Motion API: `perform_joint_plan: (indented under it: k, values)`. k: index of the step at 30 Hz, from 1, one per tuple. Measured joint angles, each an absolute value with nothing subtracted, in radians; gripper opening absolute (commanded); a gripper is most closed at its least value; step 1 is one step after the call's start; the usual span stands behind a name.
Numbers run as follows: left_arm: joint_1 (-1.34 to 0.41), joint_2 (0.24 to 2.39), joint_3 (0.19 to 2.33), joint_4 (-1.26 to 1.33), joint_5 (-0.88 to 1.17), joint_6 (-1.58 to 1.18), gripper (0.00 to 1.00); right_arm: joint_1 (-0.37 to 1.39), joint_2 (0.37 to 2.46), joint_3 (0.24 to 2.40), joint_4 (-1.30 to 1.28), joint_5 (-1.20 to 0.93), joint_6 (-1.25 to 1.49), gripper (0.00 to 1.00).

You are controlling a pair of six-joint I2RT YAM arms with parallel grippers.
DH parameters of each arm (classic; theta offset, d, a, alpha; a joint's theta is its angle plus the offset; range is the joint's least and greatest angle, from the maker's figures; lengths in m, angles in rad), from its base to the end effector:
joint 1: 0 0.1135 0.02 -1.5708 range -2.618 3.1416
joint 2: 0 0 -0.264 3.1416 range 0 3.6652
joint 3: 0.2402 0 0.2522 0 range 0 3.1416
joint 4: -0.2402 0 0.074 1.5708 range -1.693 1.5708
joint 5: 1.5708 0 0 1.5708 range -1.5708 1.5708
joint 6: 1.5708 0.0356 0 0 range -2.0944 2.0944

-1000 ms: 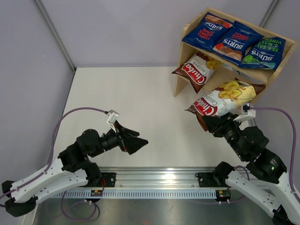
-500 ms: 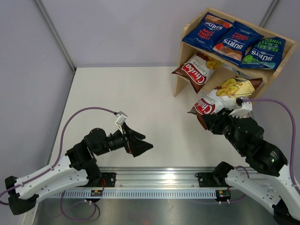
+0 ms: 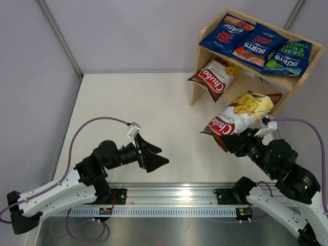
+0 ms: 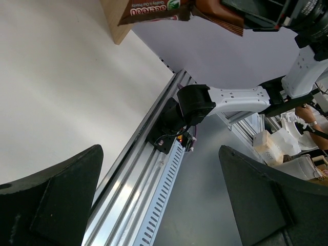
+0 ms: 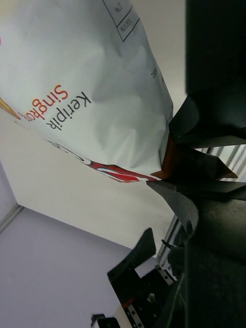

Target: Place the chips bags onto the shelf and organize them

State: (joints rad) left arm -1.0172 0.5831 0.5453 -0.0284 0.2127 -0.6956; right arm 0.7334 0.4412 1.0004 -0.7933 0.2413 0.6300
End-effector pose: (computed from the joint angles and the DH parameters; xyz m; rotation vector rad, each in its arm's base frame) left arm 0.0752 -0.1360 0.3024 0.4782 1.7947 -1.4360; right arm 0.0523 0.0357 0.3819 0.0815 1.8610 0.7480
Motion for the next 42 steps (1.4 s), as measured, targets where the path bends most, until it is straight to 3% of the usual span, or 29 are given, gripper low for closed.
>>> perform_joint_plan:
  k: [15, 25, 29, 39, 42]
  values:
    - [-0.984, 0.764, 0.601, 0.126, 0.228, -0.679, 0.99, 0.733, 0.325, 0.955, -0.757, -0.329, 0.595, 0.00]
    - [-0.847, 0.803, 0.578, 0.482, 0.451, -0.809, 0.99, 0.733, 0.297, 0.845, -0.516, -0.749, 0.543, 0.01]
    - [-0.847, 0.834, 0.580, 0.628, 0.548, -0.865, 0.99, 0.733, 0.300, 0.808, -0.426, -0.859, 0.542, 0.01]
    - [-0.854, 0.931, 0.591, 0.715, 0.596, -0.947, 0.98, 0.733, 0.340, 0.751, -0.230, -0.999, 0.553, 0.01]
    - [-0.867, 0.948, 0.589, 0.799, 0.606, -0.986, 0.88, 0.733, 0.359, 0.732, -0.199, -1.021, 0.551, 0.01]
